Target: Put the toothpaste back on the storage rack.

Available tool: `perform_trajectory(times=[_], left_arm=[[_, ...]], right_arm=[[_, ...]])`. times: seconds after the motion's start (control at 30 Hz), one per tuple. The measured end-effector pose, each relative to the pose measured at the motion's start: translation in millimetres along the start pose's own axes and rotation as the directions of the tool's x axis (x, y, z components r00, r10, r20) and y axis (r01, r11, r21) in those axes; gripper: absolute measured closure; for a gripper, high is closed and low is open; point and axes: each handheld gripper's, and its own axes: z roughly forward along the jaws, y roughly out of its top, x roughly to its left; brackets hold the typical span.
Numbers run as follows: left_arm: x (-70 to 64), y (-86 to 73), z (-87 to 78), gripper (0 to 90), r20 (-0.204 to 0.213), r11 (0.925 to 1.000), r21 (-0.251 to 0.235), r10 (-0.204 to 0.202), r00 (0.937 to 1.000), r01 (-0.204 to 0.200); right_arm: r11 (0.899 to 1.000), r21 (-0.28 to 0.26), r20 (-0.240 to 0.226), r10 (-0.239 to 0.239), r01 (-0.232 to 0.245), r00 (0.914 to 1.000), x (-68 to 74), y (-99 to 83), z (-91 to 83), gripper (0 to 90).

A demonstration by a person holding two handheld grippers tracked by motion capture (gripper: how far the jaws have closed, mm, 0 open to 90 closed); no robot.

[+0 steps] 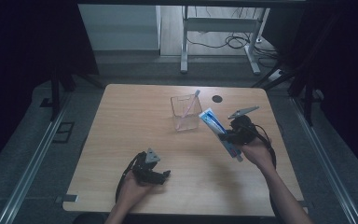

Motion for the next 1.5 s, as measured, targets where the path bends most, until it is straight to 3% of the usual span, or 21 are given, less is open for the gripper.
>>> perform_trajectory(times=[0.73,1.3,1.5], left_arm=[[-0.1,0.0,0.1,15.4,0.000,1.0000,-0.001,-0.003,1.0000,0.003],[-0.1,0.0,0.2,15.4,-0.001,1.0000,-0.002,-0.003,1.0000,0.003],[0.0,0.0,0.2,15.3,-0.001,1.0000,-0.002,-0.002,1.0000,0.002]], right_arm=[[0.995,-0.093,-0.025,-0.031,0.029,0.9992,8.1,38.5,1.8,72.3],[0.985,-0.172,-0.079,-0.023,0.009,0.9966,1.7,62.6,10.0,72.4],[0.980,-0.200,-0.072,-0.034,0.019,0.9968,-0.2,73.7,9.5,72.4]])
